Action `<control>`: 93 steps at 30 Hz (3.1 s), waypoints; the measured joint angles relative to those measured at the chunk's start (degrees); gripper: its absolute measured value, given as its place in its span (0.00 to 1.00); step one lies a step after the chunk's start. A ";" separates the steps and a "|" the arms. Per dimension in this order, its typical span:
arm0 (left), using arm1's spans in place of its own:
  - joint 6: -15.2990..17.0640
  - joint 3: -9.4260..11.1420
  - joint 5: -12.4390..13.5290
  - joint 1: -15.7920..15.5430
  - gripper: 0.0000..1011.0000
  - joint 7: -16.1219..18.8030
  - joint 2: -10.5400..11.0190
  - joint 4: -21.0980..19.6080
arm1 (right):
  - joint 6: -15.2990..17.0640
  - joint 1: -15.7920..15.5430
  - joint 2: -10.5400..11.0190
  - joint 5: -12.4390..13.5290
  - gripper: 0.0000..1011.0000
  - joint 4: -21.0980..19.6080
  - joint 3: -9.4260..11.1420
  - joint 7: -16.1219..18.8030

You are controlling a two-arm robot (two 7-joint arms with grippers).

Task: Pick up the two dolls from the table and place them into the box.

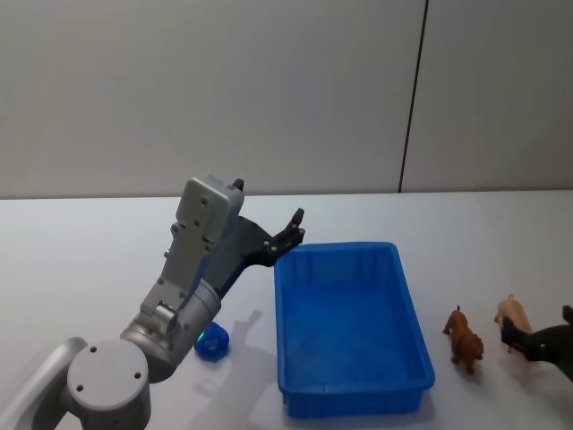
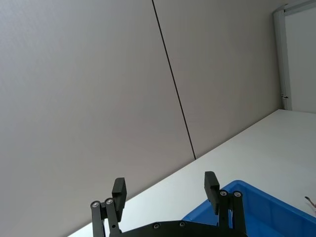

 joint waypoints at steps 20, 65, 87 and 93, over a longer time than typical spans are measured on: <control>0.00 0.00 0.00 0.00 0.99 0.00 0.00 0.00 | 2.81 6.78 -4.33 0.19 0.95 10.23 -1.27 0.23; 0.00 0.00 0.00 0.00 0.99 0.00 0.00 0.00 | -0.69 8.31 -5.30 0.39 0.32 9.95 -0.97 0.42; 0.00 0.00 0.00 0.00 0.99 0.00 0.00 0.00 | -3.62 8.68 -4.79 4.88 0.32 -0.88 -0.37 10.38; 0.00 0.00 0.00 0.00 0.99 0.00 0.00 0.00 | -1.48 9.24 -4.98 6.03 0.32 -2.33 -0.83 13.79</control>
